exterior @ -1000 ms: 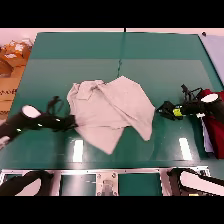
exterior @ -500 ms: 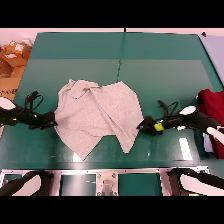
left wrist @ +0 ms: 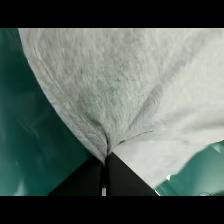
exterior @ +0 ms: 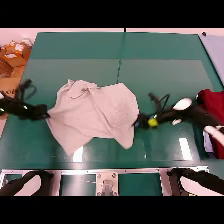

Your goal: Fold the shirts.

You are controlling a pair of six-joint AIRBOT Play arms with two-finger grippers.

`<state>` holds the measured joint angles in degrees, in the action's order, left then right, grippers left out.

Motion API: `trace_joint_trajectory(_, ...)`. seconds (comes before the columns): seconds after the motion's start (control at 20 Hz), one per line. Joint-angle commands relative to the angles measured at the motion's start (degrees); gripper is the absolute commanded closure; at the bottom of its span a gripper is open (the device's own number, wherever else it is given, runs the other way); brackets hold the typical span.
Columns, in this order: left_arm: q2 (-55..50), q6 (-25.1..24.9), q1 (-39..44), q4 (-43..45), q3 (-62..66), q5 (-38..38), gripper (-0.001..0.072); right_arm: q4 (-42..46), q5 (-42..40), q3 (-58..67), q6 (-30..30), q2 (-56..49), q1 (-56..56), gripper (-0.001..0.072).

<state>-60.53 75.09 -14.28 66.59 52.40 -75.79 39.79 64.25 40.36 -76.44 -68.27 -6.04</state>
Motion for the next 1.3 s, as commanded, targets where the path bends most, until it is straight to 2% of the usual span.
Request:
trace_joint_trajectory(0.0,4.1,0.4,0.0,1.6,16.8,-6.2,0.0686,-0.7,6.1,14.3,-3.1,10.1,7.3,0.0702)
trace_joint_trajectory(0.15,7.5,0.9,0.0,-1.3,37.9,-8.1,0.0686,-0.6,7.4,30.3,-5.9,20.2,13.9,0.0701)
trace_joint_trajectory(0.35,11.0,1.1,0.0,-5.2,61.5,-2.3,0.0686,-0.6,7.2,48.0,-6.1,28.7,22.9,0.0702)
trace_joint_trajectory(0.45,11.2,1.5,0.0,-5.4,69.2,-1.2,0.0686,-0.5,7.2,53.0,-6.1,30.5,27.1,0.0701)
trace_joint_trajectory(0.55,11.2,1.9,0.0,-5.6,71.7,-2.2,0.0686,-0.5,7.2,55.3,-6.1,31.1,29.9,0.0701)
trace_joint_trajectory(0.75,11.1,2.9,0.0,-7.5,65.6,-2.6,0.0686,2.0,7.0,52.6,-5.8,30.1,30.4,0.0701)
trace_joint_trajectory(0.85,10.3,2.1,0.0,-12.7,58.0,-1.6,0.0685,2.0,6.8,47.1,-5.1,28.5,30.4,0.0701)
trace_joint_trajectory(0.95,8.2,-1.3,0.0,-21.2,49.0,0.3,0.0685,0.5,6.1,39.6,-3.1,25.8,30.4,0.07)
trace_joint_trajectory(1.05,4.4,-5.4,0.5,-26.9,39.6,5.2,0.0685,-0.6,3.2,30.9,-0.2,21.6,29.4,0.07)
trace_joint_trajectory(1.25,-10.1,-16.1,9.5,-27.1,27.5,22.9,0.0685,-0.6,-8.8,19.0,5.3,8.6,24.2,0.07)
